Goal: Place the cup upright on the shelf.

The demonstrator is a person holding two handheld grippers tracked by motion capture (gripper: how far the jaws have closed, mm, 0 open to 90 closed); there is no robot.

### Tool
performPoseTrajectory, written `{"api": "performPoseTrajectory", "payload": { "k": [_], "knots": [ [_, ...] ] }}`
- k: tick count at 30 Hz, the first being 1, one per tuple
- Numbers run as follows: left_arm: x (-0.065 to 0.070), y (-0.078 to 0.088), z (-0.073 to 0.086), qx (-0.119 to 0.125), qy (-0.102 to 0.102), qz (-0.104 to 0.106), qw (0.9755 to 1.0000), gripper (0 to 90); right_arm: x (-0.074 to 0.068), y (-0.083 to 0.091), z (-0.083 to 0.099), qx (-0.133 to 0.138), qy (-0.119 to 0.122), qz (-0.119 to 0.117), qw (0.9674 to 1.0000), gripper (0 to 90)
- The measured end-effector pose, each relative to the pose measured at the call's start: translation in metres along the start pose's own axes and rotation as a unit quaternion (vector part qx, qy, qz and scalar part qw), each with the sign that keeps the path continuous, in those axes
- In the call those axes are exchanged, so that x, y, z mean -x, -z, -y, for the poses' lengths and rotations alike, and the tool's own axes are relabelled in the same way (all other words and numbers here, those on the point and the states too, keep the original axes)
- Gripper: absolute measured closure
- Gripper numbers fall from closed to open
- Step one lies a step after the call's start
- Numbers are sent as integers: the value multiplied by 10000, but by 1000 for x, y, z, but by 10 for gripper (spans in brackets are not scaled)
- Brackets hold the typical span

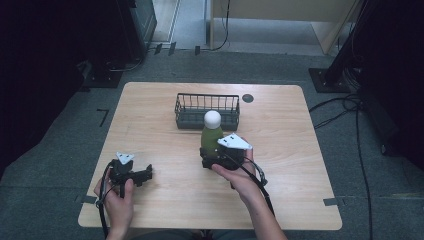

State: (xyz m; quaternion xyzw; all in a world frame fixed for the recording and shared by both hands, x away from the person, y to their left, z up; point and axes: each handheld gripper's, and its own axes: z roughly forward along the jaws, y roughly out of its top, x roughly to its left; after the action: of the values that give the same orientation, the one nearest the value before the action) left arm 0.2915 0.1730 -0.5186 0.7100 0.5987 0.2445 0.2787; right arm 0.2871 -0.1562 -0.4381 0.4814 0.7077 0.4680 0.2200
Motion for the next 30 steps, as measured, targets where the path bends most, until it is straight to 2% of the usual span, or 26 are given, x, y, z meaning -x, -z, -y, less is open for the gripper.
{"api": "performPoseTrajectory", "payload": {
  "k": [9, 20, 30],
  "knots": [
    [0, 0, 0, 6, 5, 0, 10000, 1, -1, -6, -7, 27, 14, 75, 10000, 141],
    [0, 0, 0, -2, -9, 3, 10000, 1, -5, -10, -11, 111, 209, 217, 9995, 199],
    [0, 0, 0, -1, -4, 3, 10000, 1, -5, -10, -16, 57, 259, 108, 9996, 202]
  ]
}}
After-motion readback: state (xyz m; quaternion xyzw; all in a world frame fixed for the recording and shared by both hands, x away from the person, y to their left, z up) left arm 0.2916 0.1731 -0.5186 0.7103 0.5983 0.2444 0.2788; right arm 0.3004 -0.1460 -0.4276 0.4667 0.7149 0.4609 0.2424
